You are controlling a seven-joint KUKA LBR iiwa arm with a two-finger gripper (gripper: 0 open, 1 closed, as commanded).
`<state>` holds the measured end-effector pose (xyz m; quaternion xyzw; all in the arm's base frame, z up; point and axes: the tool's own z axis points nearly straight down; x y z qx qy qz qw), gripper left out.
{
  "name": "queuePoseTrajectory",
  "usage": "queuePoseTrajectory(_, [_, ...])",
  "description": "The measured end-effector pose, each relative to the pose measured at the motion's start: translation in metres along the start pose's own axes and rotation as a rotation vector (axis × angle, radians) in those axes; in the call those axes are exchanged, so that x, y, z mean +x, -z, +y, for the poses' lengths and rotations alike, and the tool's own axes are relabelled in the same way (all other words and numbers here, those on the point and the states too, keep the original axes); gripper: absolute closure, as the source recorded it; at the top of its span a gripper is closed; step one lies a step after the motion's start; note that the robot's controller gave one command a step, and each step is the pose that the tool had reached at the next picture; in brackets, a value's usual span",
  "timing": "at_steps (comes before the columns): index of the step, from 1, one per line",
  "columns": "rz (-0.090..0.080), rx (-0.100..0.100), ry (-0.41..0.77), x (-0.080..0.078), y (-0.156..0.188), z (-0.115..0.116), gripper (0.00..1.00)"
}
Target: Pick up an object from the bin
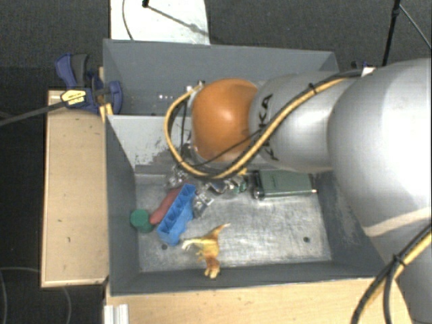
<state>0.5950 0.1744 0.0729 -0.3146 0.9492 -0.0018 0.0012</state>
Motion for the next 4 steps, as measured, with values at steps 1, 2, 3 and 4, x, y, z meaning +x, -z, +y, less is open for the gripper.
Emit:
queuePoseTrajectory(1, [0.000, 0.000, -0.002, 0.000, 0.000, 0.000, 1.00])
queuePoseTrajectory(2, [-0.010, -0.001, -0.006, -0.003, 0.085, -0.001, 1.00])
queuePoseTrajectory(3, [-0.009, -0.002, -0.007, -0.003, 0.013, -0.001, 1.00])
queuePoseTrajectory(4, [0.000, -0.005, -0.012, -0.003, 0.107, -0.001, 1.00])
